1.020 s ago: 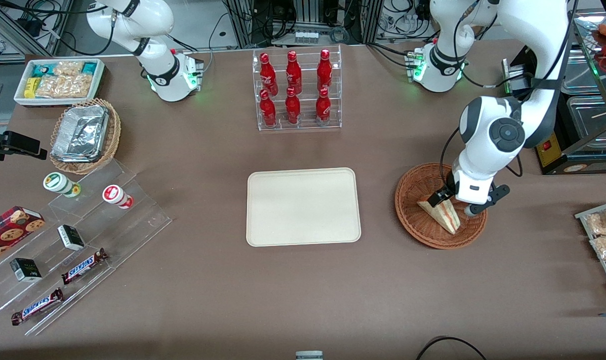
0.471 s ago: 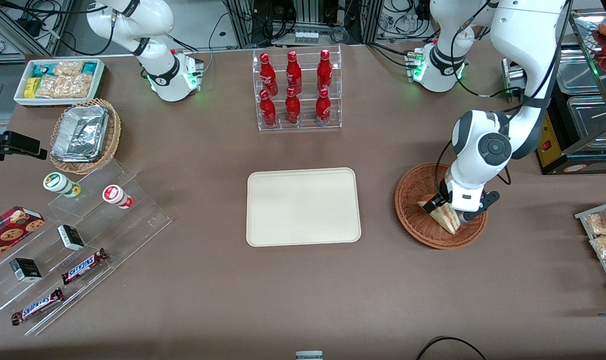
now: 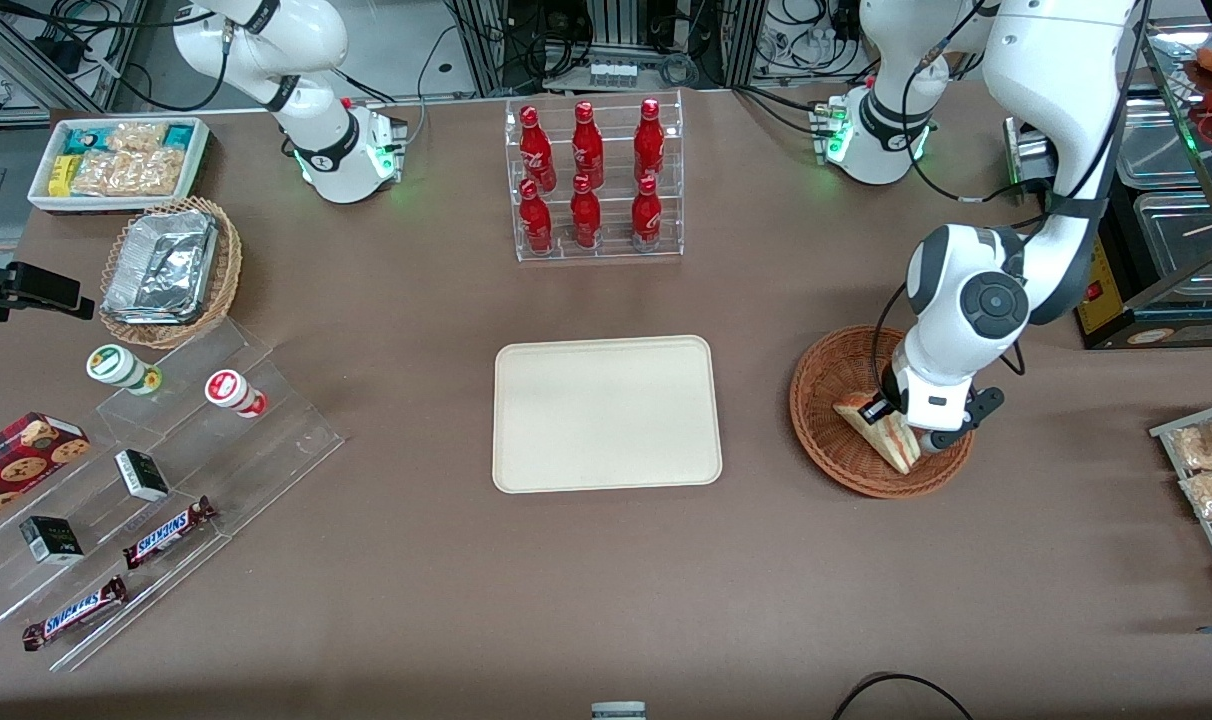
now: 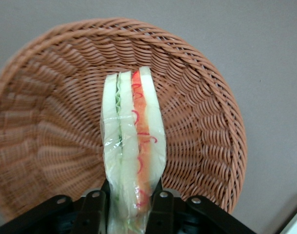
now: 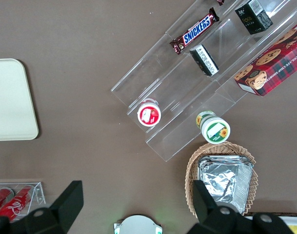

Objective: Place sandwich from basket to tray
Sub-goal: 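Lift the sandwich and carry it over the cream tray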

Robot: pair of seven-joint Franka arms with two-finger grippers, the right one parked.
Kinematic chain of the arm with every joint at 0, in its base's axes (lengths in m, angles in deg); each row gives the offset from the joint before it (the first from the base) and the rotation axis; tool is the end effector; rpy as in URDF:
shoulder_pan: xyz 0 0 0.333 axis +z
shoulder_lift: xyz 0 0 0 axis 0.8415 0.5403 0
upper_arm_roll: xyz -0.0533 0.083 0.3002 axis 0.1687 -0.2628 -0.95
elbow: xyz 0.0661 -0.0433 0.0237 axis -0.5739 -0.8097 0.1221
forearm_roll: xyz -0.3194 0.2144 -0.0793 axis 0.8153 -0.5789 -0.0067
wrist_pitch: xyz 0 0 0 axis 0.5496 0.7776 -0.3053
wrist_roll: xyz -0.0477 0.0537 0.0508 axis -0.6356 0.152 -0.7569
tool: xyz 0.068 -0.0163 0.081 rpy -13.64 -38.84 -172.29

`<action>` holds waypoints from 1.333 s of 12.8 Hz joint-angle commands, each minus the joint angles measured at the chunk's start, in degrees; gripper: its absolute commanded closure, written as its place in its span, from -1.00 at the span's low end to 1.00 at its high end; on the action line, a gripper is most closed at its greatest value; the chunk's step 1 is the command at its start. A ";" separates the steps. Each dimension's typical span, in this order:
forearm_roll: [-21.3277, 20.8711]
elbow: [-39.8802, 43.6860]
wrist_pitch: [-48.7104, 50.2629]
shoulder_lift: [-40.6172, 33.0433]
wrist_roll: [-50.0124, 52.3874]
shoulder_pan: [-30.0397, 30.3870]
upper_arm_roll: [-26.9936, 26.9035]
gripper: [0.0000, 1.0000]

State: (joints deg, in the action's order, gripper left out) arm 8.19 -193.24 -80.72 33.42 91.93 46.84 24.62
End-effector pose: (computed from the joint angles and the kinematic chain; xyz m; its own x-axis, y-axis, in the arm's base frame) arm 0.5618 -0.1192 0.2893 0.8298 0.5581 -0.0048 0.5574 -0.8292 -0.0411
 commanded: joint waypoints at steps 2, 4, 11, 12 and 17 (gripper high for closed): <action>-1.56 16.07 22.87 -3.80 -1.68 -2.81 2.42 1.00; 3.33 26.89 30.04 -0.65 -1.42 -4.04 5.49 1.00; 3.99 33.44 18.05 12.79 -1.95 -20.98 9.64 1.00; 1.37 34.75 16.10 16.12 -1.78 -23.88 9.64 1.00; -5.68 37.14 8.36 25.81 -0.81 -28.30 9.55 1.00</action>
State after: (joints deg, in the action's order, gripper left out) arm 4.61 -158.90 -71.87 56.38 91.04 19.23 34.94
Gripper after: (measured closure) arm 0.850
